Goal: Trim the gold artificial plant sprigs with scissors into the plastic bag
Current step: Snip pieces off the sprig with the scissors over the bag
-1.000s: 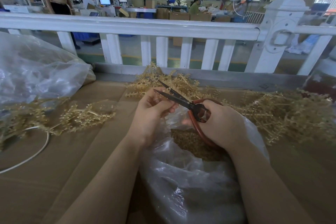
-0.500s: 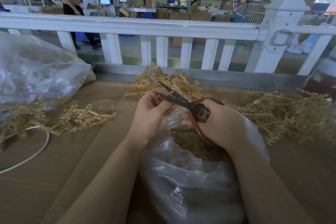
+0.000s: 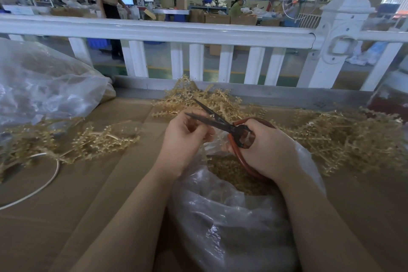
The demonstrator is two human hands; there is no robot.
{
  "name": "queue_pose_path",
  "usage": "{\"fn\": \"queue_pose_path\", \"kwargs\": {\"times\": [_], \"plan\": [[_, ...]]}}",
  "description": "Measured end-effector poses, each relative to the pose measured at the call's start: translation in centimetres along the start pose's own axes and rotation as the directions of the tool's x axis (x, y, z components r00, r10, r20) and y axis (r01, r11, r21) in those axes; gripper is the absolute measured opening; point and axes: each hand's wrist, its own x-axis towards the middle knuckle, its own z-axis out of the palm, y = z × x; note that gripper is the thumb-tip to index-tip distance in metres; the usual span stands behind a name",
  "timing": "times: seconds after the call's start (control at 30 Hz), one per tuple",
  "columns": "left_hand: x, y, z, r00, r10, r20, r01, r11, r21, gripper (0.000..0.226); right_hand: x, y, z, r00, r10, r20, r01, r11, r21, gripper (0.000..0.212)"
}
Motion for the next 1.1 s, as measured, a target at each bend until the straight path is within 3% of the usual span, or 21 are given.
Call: {"fn": "queue_pose_path", "kwargs": {"times": [0.27, 0.53, 0.7, 1.1], "plan": [[0.22, -0.15, -0.25, 0.998, -0.036, 0.060, 0.042, 0.994, -0.106, 0.021, -0.11, -0.33, -0.26, 1.000, 0.014, 0.005, -0.014, 1.000, 0.006, 0.028], [0.08, -0.14, -0.31, 0.999, -0.039, 0.038, 0.040, 0.999, -0.016, 0.014, -0.17, -0.49, -0.35, 1.000, 0.011, 0.022, -0.010, 1.000, -0.019, 0.029], [-0.11, 0.10, 0.44, 0.995, -0.099, 0.018, 0.100, 0.983, -0.153, 0.022, -0.21, -0.63, -0.50, 1.000, 0.011, 0.008, -0.011, 1.000, -0.003, 0.027], [-0.23, 0.39, 0.59, 0.993, -0.119, 0.027, 0.122, 0.964, -0.236, 0.018, 0.02, -0.32, -0.28, 1.000, -0.017, -0.006, 0.016, 1.000, -0.013, 0.027]]}}
